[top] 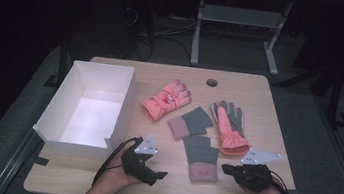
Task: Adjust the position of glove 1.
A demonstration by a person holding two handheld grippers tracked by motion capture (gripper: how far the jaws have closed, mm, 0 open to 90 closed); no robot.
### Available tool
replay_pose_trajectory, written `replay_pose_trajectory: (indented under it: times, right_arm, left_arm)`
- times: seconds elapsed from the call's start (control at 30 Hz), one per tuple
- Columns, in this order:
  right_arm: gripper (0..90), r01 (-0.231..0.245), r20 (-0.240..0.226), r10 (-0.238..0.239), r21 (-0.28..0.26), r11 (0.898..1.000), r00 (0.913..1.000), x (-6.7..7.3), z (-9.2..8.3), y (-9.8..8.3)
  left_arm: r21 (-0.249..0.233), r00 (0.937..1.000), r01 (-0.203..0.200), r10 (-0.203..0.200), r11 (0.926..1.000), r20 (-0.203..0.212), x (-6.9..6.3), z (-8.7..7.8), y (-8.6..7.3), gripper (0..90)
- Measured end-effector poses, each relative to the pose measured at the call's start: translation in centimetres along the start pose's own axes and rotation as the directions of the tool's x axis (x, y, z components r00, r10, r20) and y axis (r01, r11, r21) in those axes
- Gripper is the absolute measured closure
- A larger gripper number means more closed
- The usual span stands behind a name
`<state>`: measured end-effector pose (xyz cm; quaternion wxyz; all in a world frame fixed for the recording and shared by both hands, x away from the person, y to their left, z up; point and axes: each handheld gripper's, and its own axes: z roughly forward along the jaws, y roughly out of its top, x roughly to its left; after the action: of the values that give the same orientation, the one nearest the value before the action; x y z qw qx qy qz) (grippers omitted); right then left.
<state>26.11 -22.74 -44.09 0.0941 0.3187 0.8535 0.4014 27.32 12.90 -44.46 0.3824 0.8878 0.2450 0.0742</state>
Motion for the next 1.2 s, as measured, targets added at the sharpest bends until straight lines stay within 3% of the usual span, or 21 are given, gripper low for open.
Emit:
replay_pose_trajectory:
  times: [0.13, 0.2, 0.4, 0.53, 0.7, 0.87, 1.13, 1.2]
  right_arm:
    - [90.0, 0.006, -0.032, -0.006, 0.012, 1.000, 0.9995, 0.2, 0.7, 0.5]
    - [90.0, 0.038, -0.041, -0.037, 0.025, 0.999, 0.9985, 0.5, 1.2, 0.6]
    - [90.0, 0.067, -0.053, -0.065, 0.031, 0.997, 0.9965, 0.6, 2.0, 1.2]
    - [90.0, 0.092, -0.062, -0.089, 0.049, 0.995, 0.9941, 0.1, 3.5, 1.9]
    - [90.0, 0.081, -0.063, -0.077, 0.070, 0.994, 0.9950, -0.1, 4.4, 2.1]
    - [90.0, 0.086, -0.061, -0.081, 0.083, 0.993, 0.9948, 0.1, 4.5, 2.0]
    - [90.0, 0.108, -0.105, -0.098, 0.092, 0.990, 0.9896, 1.4, 4.7, 2.1]
    - [90.0, 0.127, -0.131, -0.114, 0.090, 0.988, 0.9847, 2.1, 5.0, 2.2]
  left_arm:
    - [0.009, 0.9996, -0.027, 0.027, 0.9996, -0.010, -0.3, 0.0, 0.3, 11.4]
    - [0.013, 0.9991, -0.042, 0.043, 0.9990, -0.008, -0.4, 0.1, 0.4, 11.5]
    - [0.024, 0.9990, -0.043, 0.043, 0.9988, 0.009, -0.3, 0.3, 0.3, 11.5]
    - [0.005, 0.9985, -0.046, 0.046, 0.9989, 0.029, -0.4, 0.3, 0.4, 11.5]
    - [0.004, 0.9987, -0.028, 0.027, 0.9996, 0.042, -0.3, 0.5, 0.3, 11.5]
    - [0.002, 0.9987, -0.034, 0.034, 0.9994, 0.038, -0.3, 0.4, 0.2, 11.6]
    - [-0.005, 0.9991, -0.025, 0.026, 0.9997, 0.034, -0.2, 0.1, 0.1, 11.9]
    - [-0.009, 0.9991, -0.022, 0.023, 0.9997, 0.035, -0.2, 0.2, 0.2, 11.9]
